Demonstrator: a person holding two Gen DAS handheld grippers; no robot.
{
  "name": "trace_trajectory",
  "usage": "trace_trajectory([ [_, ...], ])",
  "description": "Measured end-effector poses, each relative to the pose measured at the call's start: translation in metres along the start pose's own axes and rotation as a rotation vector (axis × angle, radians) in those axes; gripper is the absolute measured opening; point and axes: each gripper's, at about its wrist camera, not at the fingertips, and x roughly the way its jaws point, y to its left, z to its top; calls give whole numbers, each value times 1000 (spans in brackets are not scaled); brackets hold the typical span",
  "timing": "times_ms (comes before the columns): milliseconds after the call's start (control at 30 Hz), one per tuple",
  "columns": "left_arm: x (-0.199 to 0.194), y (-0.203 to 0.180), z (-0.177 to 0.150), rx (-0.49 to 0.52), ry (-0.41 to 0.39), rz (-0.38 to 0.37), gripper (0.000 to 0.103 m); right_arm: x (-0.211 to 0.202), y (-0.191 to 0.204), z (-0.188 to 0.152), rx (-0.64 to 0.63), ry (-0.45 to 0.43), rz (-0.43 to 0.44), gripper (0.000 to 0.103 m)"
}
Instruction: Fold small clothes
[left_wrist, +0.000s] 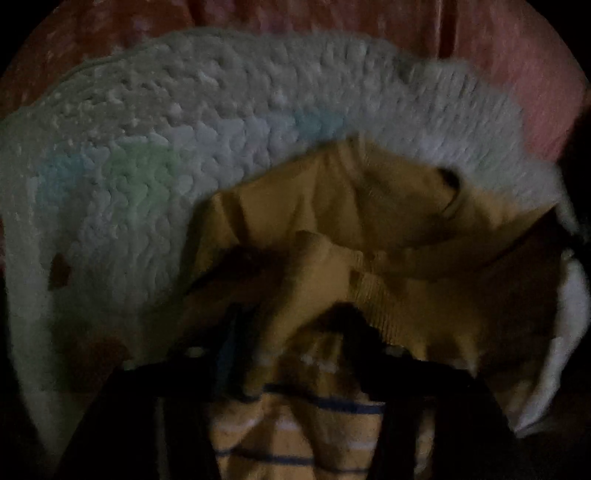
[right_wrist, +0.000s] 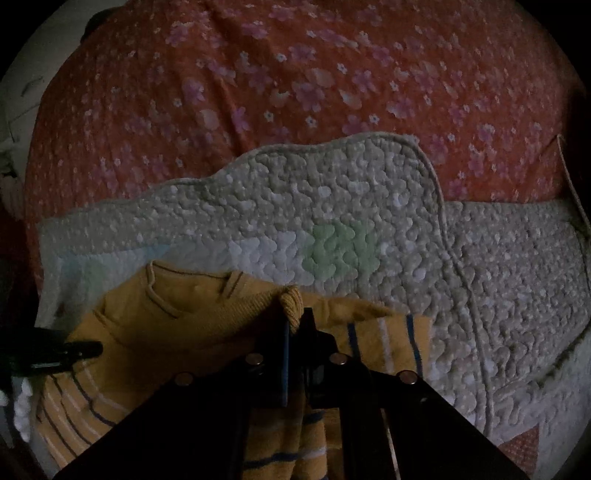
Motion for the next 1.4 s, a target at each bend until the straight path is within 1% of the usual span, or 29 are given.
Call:
trace_trajectory([
  [67,-1,6,5,-55,-12,32,13,12,-8,-1,34,30,10,8],
  [100,-1,10,9,-83,-18,59,11,20,-12,-3,47,60,1,15],
  [133,1,17,13,-113,-17,85,11,26,-15,-5,50,84,-22,31],
  [167,4,26,16,-156,-9,116,11,30,-17,-7,53,97,-43,36],
  [200,7,33,18,-186,-1,142,11,30,-20,-6,63,98,-48,40],
  [233,10,39,20,-208,8,191,11,25,-24,-3,85,89,-32,43],
  [267,13,47,20,-229,19,218,11,15,-29,1,121,65,-6,45],
  [300,13,54,19,-253,25,207,11,7,-33,3,142,39,3,49],
  [333,10,60,17,-277,20,183,11,-5,-37,6,165,-1,2,51],
  [400,-7,73,10,-332,-19,136,11,-31,-44,9,191,-79,-5,51],
  [433,-19,77,5,-346,-44,122,11,-42,-48,9,199,-102,2,51],
  [500,-40,78,-5,-340,-89,102,12,-53,-51,8,210,-110,15,51],
  [533,-53,76,-14,-324,-113,90,13,-55,-53,6,214,-94,23,51],
  [567,-62,73,-21,-315,-128,82,19,-55,-55,5,218,-77,31,51],
  [600,-70,69,-31,-307,-142,69,27,-54,-58,0,227,-40,39,53],
  [667,-82,63,-48,-287,-154,42,33,-54,-64,-10,244,17,49,55],
  [767,-89,47,-84,-244,-146,6,33,-55,-70,-33,218,107,60,62],
  [833,-91,34,-107,-223,-138,-12,33,-62,-68,-49,153,132,27,69],
  [900,-88,17,-128,-197,-123,-19,33,-65,-67,-64,131,149,16,71],
  [967,-79,4,-141,-172,-108,-13,33,-59,-64,-79,148,191,66,71],
  [1033,-71,-5,-144,-152,-95,24,33,-47,-56,-91,154,233,91,70],
  [1067,-67,-9,-144,-149,-93,45,33,-38,-52,-96,147,262,94,65],
  [1100,-63,-12,-144,-147,-92,68,33,-31,-48,-99,128,285,74,26],
  [1133,-58,-14,-141,-141,-83,104,34,-28,-46,-99,111,301,53,14],
  [1167,-54,-15,-138,-138,-69,138,37,-29,-48,-98,120,301,44,14],
  [1200,-52,-16,-135,-144,-58,155,37,-35,-54,-95,141,287,24,13],
  [1267,-52,-18,-132,-143,-43,178,37,-45,-61,-92,139,273,-12,12],
  [1367,-53,-20,-134,-128,-47,196,37,-51,-81,-97,171,291,-47,10],
  [1400,-52,-19,-135,-131,-51,192,38,-52,-88,-99,197,301,-32,9],
])
